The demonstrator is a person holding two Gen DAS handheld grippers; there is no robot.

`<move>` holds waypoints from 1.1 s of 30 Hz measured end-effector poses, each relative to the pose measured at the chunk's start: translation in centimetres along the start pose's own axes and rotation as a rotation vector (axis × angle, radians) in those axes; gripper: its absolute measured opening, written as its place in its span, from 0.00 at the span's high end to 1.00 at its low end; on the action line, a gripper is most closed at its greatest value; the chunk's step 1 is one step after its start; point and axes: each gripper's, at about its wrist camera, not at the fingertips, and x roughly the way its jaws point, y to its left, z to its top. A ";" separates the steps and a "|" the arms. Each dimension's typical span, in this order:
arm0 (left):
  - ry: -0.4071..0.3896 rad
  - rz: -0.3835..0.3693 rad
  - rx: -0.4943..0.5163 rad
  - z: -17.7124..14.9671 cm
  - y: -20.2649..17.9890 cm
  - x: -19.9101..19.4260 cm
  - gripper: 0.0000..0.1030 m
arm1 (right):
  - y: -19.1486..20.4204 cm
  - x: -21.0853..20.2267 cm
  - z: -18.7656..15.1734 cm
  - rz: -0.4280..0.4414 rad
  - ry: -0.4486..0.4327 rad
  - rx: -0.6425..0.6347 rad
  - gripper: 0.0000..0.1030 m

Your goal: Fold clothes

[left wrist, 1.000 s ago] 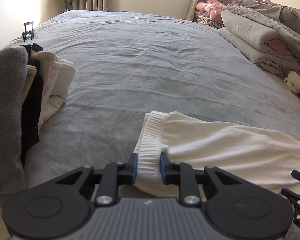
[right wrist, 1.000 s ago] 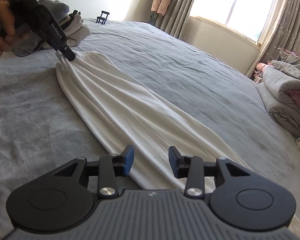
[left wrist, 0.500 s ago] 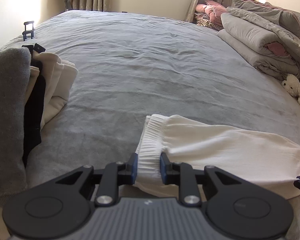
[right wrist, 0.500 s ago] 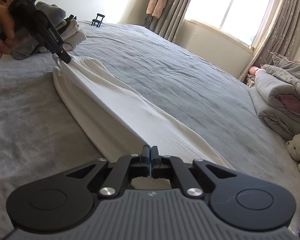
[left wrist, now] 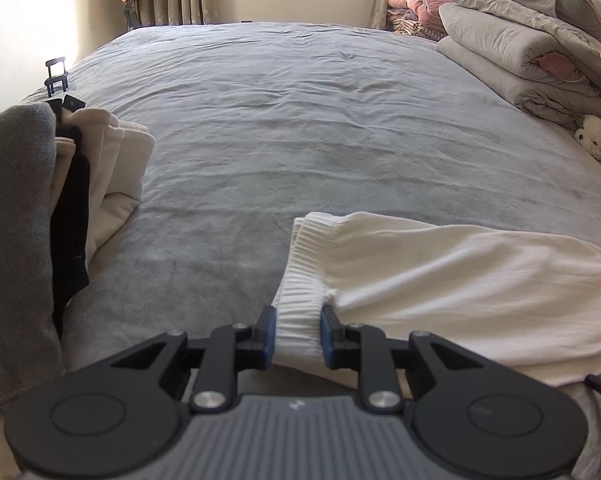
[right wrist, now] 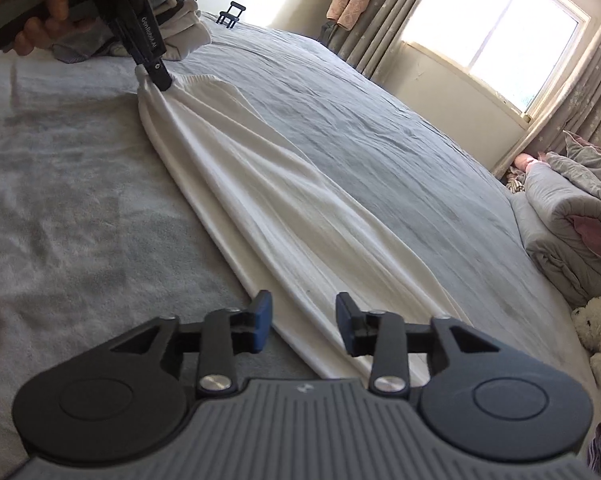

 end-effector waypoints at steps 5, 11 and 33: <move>-0.007 -0.008 -0.005 0.1 0.0 -0.2 0.78 | -0.6 1.0 0.4 -0.009 0.016 0.053 0.55; -0.007 -0.017 -0.020 0.3 0.3 -0.3 0.78 | -1.7 0.0 0.9 0.050 -0.027 0.149 0.62; 0.002 -0.024 -0.002 0.3 0.6 -0.3 0.78 | -1.3 -0.6 0.5 0.070 0.044 0.127 1.00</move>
